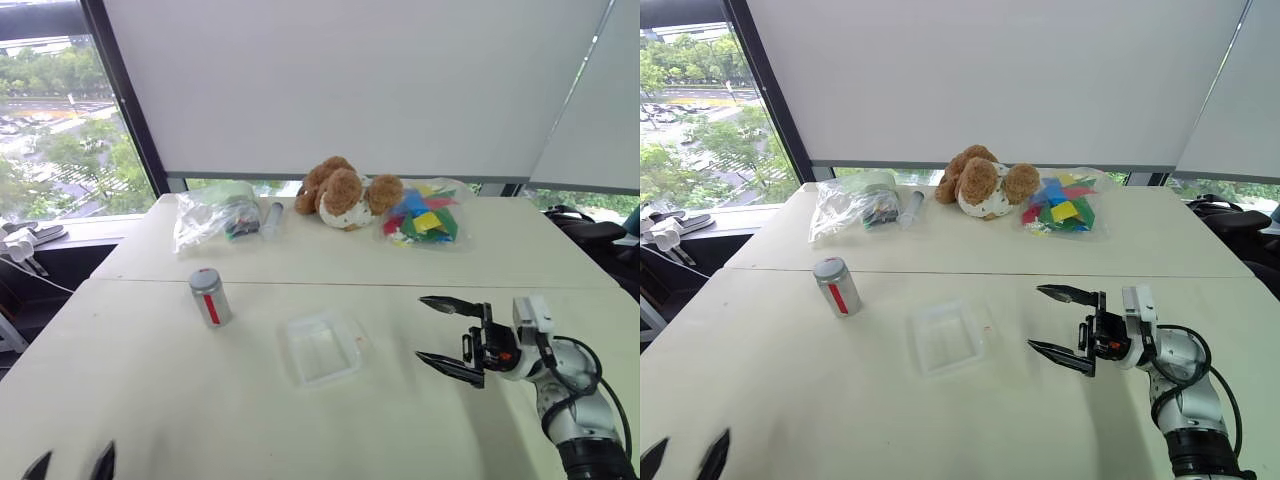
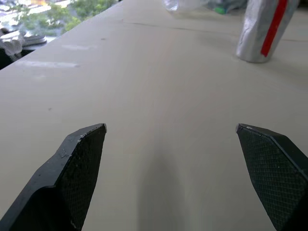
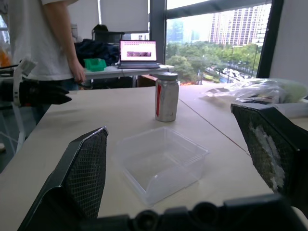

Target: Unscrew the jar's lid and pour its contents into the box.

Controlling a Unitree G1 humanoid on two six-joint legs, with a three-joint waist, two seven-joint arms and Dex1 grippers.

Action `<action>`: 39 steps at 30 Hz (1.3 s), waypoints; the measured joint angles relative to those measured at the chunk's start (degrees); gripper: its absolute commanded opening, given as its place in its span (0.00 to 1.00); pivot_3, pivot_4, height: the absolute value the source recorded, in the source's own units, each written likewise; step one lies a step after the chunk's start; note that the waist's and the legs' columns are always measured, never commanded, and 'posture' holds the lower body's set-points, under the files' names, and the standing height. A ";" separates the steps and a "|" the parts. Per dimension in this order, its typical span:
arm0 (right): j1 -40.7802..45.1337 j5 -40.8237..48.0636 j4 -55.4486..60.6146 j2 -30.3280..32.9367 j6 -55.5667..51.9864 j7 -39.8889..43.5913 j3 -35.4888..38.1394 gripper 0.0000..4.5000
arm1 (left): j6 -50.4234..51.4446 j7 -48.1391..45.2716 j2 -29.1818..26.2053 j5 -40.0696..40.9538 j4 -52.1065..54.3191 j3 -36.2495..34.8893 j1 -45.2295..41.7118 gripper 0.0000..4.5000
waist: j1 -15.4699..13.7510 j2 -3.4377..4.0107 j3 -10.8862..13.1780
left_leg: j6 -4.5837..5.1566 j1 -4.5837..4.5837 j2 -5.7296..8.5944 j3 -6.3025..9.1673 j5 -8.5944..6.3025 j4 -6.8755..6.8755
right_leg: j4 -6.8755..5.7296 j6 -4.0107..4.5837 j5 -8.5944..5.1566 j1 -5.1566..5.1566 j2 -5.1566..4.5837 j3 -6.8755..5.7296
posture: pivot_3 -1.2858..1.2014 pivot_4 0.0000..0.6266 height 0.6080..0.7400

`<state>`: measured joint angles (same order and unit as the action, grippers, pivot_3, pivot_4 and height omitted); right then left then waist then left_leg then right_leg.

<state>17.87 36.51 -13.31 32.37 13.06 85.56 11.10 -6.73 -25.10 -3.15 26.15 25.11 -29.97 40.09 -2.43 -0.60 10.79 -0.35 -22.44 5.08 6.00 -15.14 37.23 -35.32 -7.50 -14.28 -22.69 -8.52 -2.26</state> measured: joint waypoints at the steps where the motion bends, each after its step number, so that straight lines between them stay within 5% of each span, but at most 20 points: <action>1: 0.40 -0.47 -1.24 0.01 0.45 0.41 0.00 1.00 | 1.37 3.09 0.32 -2.41 1.90 1.42 -2.22 0.99 | 0.03 0.00 0.00 | 0.01 0.02 0.01 0.00 0.01 0.00 | 0.00 0.04 0.06 0.00 0.03 -0.03 | 0.52 0.24 1.00; 8: 0.99 -1.89 -6.25 0.10 2.44 1.88 0.21 1.00 | 9.74 17.20 2.64 -15.84 7.26 12.56 -15.91 0.99 | 0.23 0.06 -0.03 | 0.17 0.02 0.04 -0.09 0.11 -0.11 | -0.06 -0.22 0.24 -0.16 0.07 0.00 | 0.52 0.24 1.00; 17: 1.64 -2.02 -7.22 0.10 3.64 2.61 0.94 1.00 | 20.96 25.70 2.56 -23.16 1.54 20.21 -34.34 0.99 | 0.29 0.08 -0.03 | 0.09 0.05 0.04 -0.05 0.18 -0.06 | -0.16 -0.26 0.28 -0.16 0.14 0.01 | 0.52 0.24 1.00; 39: -2.06 -2.05 0.69 -0.15 1.17 -3.40 0.42 1.00 | 13.49 31.43 -0.69 -26.80 -27.63 19.86 -56.68 0.94 | 0.18 0.07 -0.03 | -0.20 0.04 0.00 0.08 0.36 -0.07 | -0.23 -0.27 0.41 -0.19 0.30 0.02 | 0.52 0.24 1.00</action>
<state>15.81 34.46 -12.61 32.22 14.23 82.17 11.52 6.76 6.33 -3.84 -0.66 -2.52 -10.12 -16.59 -2.25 -0.53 10.76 -0.56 -22.41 5.08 6.08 -14.78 37.16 -35.54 -7.77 -13.87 -22.88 -8.23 -2.24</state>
